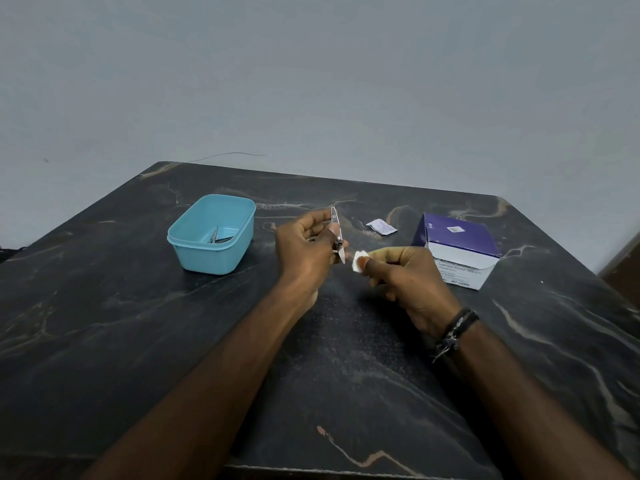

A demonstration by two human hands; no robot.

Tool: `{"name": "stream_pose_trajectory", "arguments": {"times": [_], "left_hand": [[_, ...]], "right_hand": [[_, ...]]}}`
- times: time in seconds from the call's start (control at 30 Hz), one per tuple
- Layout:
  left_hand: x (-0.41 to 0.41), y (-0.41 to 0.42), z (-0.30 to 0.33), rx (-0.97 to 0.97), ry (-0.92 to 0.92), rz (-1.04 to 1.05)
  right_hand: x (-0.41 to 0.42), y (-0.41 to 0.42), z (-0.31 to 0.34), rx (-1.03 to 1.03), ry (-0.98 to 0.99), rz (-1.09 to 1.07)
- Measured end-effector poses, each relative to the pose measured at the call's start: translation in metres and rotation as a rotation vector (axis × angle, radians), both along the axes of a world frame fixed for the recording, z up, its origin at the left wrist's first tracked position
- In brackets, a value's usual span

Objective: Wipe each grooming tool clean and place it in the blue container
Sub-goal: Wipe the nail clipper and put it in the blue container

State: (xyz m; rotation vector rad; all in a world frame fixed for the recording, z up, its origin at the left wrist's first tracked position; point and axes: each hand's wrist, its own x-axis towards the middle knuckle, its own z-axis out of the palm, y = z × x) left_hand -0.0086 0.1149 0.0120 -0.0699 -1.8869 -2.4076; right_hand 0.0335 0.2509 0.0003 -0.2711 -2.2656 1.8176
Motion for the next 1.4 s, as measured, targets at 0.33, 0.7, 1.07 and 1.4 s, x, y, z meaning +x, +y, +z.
{"name": "stream_pose_trajectory", "arguments": {"times": [0.33,0.7,1.07,1.4], "left_hand": [[0.008,0.006,-0.004,-0.104,0.031,-0.185],[0.011,0.006,-0.004,-0.189,0.079,-0.253],[0.009,0.007,-0.007,-0.189,0.107,-0.211],[0.008,0.010,-0.016,-0.254,0.128,-0.230]], "right_hand": [[0.000,-0.001,0.000,0.074,0.212,-0.073],[-0.001,-0.001,-0.001,0.088,0.239,-0.089],[-0.004,-0.002,-0.003,0.103,0.276,-0.128],[-0.007,-0.001,-0.011,0.300,0.239,-0.138]]}}
